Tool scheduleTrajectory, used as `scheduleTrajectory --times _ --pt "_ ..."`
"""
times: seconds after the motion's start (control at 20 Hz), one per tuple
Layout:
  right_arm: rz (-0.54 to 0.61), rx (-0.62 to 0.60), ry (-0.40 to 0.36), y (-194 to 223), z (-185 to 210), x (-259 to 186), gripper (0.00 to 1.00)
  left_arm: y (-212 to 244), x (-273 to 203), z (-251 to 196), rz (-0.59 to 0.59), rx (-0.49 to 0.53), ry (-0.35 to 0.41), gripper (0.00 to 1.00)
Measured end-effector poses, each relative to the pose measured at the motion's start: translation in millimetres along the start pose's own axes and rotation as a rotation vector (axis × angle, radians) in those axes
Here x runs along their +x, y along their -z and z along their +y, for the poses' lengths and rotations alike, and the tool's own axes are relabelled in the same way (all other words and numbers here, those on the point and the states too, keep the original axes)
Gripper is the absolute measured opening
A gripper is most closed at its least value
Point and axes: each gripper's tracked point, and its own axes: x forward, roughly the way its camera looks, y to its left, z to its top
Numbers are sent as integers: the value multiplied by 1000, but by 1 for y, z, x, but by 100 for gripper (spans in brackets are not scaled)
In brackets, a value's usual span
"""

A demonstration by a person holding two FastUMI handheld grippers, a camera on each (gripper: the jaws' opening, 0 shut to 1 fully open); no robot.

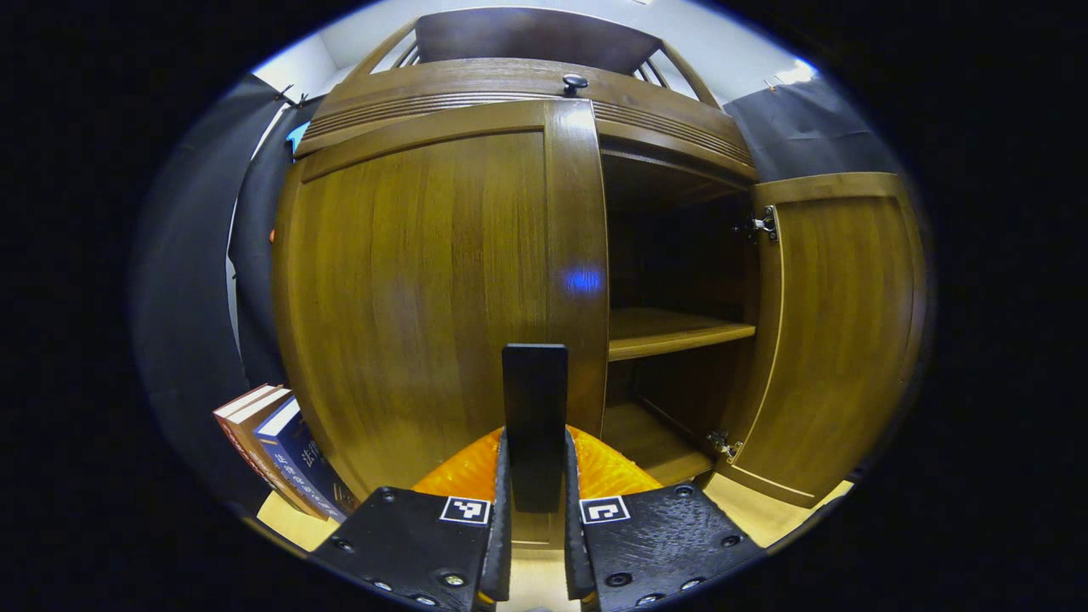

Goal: Open the right door of the double-door shoe cabinet with the right hand, and open the left door with the left hand.

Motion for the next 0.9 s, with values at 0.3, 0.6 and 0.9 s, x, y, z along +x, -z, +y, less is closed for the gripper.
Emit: scheduleTrajectory --times 0.3,0.6,0.9 --pt "-6 -16 -26 0 11 4 100 3 -33 8 -6 -14 2 24" --pt "-1 -17 -36 -3 10 11 100 7 -62 20 0 -23 -8 24" --pt "6 -36 -71 -5 22 16 100 10 -90 35 0 -36 -33 24"
